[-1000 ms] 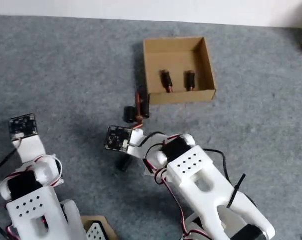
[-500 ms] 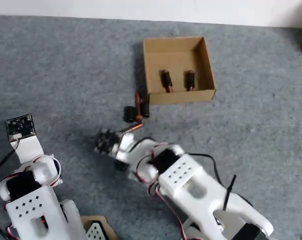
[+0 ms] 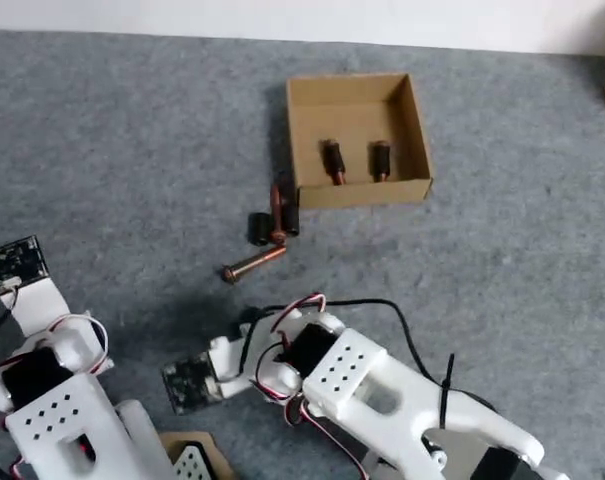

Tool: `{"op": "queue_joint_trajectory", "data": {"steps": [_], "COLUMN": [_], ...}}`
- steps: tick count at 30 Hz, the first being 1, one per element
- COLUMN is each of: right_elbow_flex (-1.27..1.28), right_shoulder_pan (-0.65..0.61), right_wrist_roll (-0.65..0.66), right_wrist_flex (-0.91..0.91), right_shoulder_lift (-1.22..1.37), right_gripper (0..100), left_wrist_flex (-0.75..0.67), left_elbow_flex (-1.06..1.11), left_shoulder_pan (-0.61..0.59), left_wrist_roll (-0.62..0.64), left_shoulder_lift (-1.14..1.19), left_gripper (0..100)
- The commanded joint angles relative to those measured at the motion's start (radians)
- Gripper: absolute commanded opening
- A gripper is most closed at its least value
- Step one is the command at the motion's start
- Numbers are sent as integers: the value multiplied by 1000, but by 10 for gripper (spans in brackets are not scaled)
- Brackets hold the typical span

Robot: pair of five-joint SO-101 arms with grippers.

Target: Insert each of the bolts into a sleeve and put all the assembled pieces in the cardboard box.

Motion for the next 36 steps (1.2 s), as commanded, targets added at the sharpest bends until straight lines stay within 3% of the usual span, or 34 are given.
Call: {"op": "queue_joint_trajectory", "data": {"steps": [1,6,12,17,19,22,30,36], "right_elbow_flex": [-13,-16,-16,-5,19,45,53,53], "right_shoulder_pan": [12,64,74,67,67,67,50,12], "right_wrist_roll": [98,207,236,236,235,235,235,227], "right_wrist_flex": [35,31,-25,-128,-150,-153,-153,-154], "right_shoulder_lift": [-22,-21,-21,-21,-21,-21,-21,-19], "right_gripper": [149,162,298,301,301,301,301,301], "left_wrist_flex": [-48,-51,-52,-44,-34,-6,-41,-38], "left_elbow_flex": [-4,-4,-15,-114,-119,-111,-145,-260], "left_shoulder_pan": [-10,-10,-24,-282,-334,-367,-452,-449], "left_wrist_roll": [-8,-8,-8,-5,-17,-106,-130,-123], "left_shoulder_lift": [-18,-18,-18,-8,-7,-7,1,274], "left_gripper": [6,6,6,6,6,6,6,6]}}
